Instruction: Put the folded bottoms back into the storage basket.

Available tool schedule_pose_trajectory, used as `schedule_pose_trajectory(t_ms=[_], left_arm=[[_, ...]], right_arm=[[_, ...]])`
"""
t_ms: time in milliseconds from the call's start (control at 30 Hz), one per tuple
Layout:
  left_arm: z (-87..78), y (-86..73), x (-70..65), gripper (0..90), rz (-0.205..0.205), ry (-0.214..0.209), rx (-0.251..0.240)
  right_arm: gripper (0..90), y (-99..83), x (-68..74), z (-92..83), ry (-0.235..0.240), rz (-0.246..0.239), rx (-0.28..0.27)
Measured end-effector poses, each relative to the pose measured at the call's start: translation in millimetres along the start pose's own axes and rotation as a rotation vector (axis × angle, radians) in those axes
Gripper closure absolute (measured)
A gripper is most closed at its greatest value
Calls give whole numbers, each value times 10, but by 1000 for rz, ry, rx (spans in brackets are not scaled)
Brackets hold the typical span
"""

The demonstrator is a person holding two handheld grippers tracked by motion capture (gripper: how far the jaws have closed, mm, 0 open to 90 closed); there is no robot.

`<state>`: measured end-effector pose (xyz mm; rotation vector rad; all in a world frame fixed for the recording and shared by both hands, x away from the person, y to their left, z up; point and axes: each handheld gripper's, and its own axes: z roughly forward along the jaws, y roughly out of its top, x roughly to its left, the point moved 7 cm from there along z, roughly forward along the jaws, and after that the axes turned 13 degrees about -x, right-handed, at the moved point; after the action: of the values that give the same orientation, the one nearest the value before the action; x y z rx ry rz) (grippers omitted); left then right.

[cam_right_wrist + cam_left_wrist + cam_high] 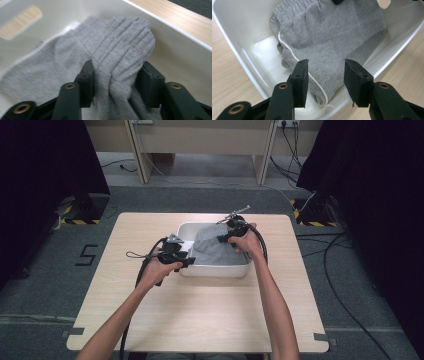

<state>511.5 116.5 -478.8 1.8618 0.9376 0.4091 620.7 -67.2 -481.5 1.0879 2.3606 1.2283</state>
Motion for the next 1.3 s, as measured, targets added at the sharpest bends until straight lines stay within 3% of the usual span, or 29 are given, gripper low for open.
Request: schedule_pose_trajectory(t_ms=[67, 267, 400, 600, 767, 1167, 1300], left_arm=[[-19, 15, -12, 521, 4, 2, -7], [-72, 73, -30, 482, 2, 7, -43], [-133, 100, -45, 462, -3, 5, -61], [-243, 138, -84, 452, 1, -2, -91], [-324, 155, -105, 413, -25, -12, -116], [-381, 172, -125, 354, -28, -12, -126], [-378, 154, -132, 332, -26, -6, -118]], right_arm=[[435, 16, -12, -10, -50, -33, 23], [394, 120, 14, -102, -97, -67, 11], [379, 189, 22, -171, -98, -41, -18], [382, 203, 54, -255, -69, -36, -39], [376, 185, 78, -329, -48, -29, -65], [372, 122, 174, -553, -11, 4, -136], [365, 97, 237, -587, -3, -11, -141]])
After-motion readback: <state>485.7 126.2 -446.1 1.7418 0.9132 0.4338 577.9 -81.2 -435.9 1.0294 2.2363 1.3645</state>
